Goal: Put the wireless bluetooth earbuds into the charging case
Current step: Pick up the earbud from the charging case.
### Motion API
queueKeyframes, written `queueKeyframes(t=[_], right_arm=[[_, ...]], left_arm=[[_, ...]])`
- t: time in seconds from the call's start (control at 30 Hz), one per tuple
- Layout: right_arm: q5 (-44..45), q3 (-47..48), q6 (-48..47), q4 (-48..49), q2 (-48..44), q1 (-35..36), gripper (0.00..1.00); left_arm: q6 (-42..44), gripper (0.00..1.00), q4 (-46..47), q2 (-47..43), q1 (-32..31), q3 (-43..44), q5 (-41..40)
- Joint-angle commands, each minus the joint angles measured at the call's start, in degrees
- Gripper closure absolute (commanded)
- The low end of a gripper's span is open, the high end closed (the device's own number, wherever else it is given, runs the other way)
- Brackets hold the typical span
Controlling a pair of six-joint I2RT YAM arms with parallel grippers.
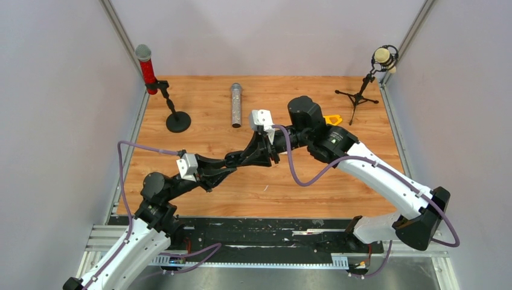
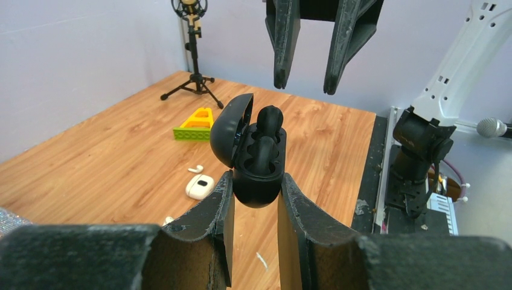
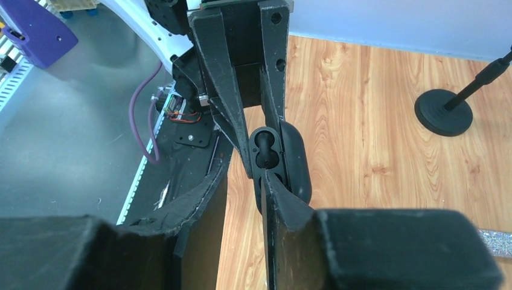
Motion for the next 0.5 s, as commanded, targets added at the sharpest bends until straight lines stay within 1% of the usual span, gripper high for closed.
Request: queueKeyframes(t=[0.0,0.17,0.47], right_arm=[[-1.81,1.94,-4.59,-0.89,-0.45,0.65,0.70],[-0.50,1.91,-5.61,-1.14,-0.07,0.91,0.68],[0.66,2.74,-6.48,-1.15,1.20,1.00,0.68]], left_arm=[[0.29,1.00,2.53,-0.08,-0.10,0.90,-0.08],[0.27,1.00,2.64,0.05,-0.07,0.85,0.08],[0.38,1.00,2.41,-0.22,-0.08,0.85,0.12]])
